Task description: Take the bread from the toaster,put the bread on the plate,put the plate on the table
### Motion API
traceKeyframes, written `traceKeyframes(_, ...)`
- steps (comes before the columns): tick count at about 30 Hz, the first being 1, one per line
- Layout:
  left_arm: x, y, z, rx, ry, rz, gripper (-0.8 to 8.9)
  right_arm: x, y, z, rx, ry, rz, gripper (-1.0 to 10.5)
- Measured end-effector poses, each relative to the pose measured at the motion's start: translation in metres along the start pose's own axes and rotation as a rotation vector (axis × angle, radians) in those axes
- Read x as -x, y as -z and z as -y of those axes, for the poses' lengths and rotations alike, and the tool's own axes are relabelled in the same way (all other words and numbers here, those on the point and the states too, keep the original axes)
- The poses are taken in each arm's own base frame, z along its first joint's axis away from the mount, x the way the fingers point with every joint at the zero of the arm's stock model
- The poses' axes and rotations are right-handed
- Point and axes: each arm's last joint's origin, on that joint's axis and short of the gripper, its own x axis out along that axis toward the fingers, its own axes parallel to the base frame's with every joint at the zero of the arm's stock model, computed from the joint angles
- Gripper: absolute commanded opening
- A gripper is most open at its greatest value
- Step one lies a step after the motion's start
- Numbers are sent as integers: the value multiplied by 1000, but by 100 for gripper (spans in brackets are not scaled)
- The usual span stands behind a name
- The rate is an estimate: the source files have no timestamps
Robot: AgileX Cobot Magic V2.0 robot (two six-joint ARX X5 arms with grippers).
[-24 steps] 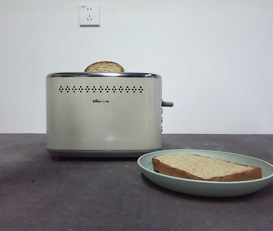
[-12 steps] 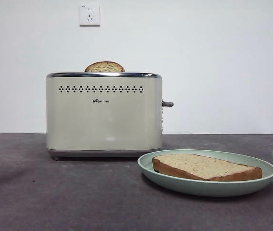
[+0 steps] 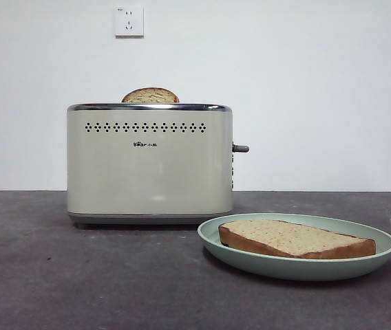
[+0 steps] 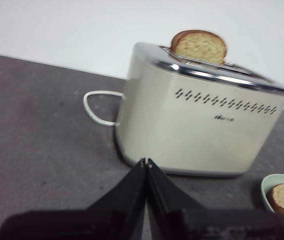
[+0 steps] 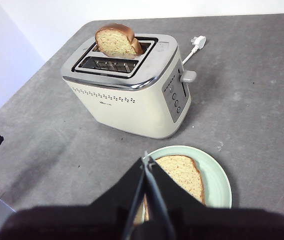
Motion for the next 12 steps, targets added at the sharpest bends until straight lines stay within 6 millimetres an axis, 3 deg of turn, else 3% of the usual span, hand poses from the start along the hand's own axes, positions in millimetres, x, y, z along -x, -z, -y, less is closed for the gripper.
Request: traceKeyframes(12, 7, 11, -11, 16, -111, -98, -3, 0, 0, 0, 0, 0, 0, 2)
